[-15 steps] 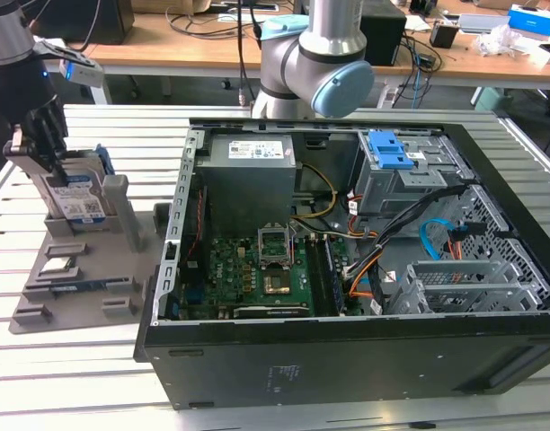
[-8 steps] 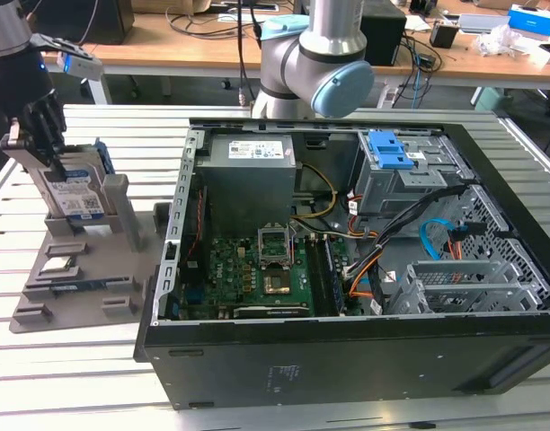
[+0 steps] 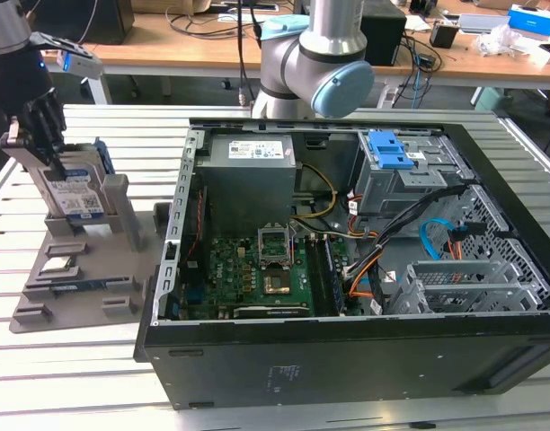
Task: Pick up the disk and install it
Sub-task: 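Pick up the disk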
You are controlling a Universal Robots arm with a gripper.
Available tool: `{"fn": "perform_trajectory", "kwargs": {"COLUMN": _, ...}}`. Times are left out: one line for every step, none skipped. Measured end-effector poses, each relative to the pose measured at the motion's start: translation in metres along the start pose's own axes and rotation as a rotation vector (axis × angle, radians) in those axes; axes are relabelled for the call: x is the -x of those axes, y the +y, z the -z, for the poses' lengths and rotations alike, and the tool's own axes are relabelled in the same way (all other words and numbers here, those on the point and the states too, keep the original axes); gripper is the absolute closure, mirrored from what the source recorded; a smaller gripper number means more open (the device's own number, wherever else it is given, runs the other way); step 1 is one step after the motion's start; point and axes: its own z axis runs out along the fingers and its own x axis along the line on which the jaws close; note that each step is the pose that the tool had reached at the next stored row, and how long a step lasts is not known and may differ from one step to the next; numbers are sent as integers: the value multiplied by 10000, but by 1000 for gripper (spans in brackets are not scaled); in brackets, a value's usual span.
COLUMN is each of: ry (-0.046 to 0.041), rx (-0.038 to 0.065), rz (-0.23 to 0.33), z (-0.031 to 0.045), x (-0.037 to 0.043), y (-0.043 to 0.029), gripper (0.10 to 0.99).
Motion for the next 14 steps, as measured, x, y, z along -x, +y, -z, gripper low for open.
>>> {"fn": "perform_trajectory", "kwargs": {"ry": 1, "rx": 3, "rz": 1, "z": 7, "x": 0, "y": 0, "gripper": 722}}
{"fn": "perform_trajectory", "kwargs": {"ry": 1, "rx": 4, "rz": 2, "z": 15, "x": -1, "y": -1, "gripper": 722}}
{"fn": "perform_trajectory", "kwargs": {"ry": 0, "rx": 2, "rz": 2, "z": 29, "x": -1, "y": -2, "gripper": 722}}
{"fn": "perform_trajectory", "kwargs": {"ry": 1, "rx": 3, "rz": 1, "z": 44, "x": -1, "y": -2, "gripper": 722}}
{"fn": "perform_trajectory", "kwargs": {"ry": 0, "rx": 2, "rz": 2, "z": 56, "x": -1, "y": -2, "gripper": 722}}
{"fn": "perform_trajectory", "kwargs": {"ry": 0, "rx": 1, "rz": 2, "z": 71, "x": -1, "y": -3, "gripper": 722}}
{"fn": "perform_trajectory", "kwargs": {"ry": 0, "rx": 1, "rz": 2, "z": 84, "x": -1, "y": -3, "gripper": 722}}
{"fn": "perform_trajectory", "kwargs": {"ry": 1, "rx": 1, "rz": 2, "z": 98, "x": -1, "y": -3, "gripper": 722}}
{"fn": "perform_trajectory", "kwargs": {"ry": 1, "rx": 1, "rz": 2, "z": 110, "x": -1, "y": -3, "gripper": 722}}
{"fn": "perform_trajectory", "kwargs": {"ry": 1, "rx": 2, "rz": 2, "z": 120, "x": -1, "y": -4, "gripper": 722}}
{"fn": "perform_trajectory", "kwargs": {"ry": 1, "rx": 2, "rz": 2, "z": 130, "x": -1, "y": -4, "gripper": 722}}
{"fn": "perform_trajectory", "kwargs": {"ry": 1, "rx": 2, "rz": 2, "z": 144, "x": -1, "y": -4, "gripper": 722}}
{"fn": "perform_trajectory", "kwargs": {"ry": 0, "rx": 1, "rz": 2, "z": 154, "x": -1, "y": -5, "gripper": 722}}
{"fn": "perform_trajectory", "kwargs": {"ry": 1, "rx": 2, "rz": 2, "z": 170, "x": -1, "y": -5, "gripper": 722}}
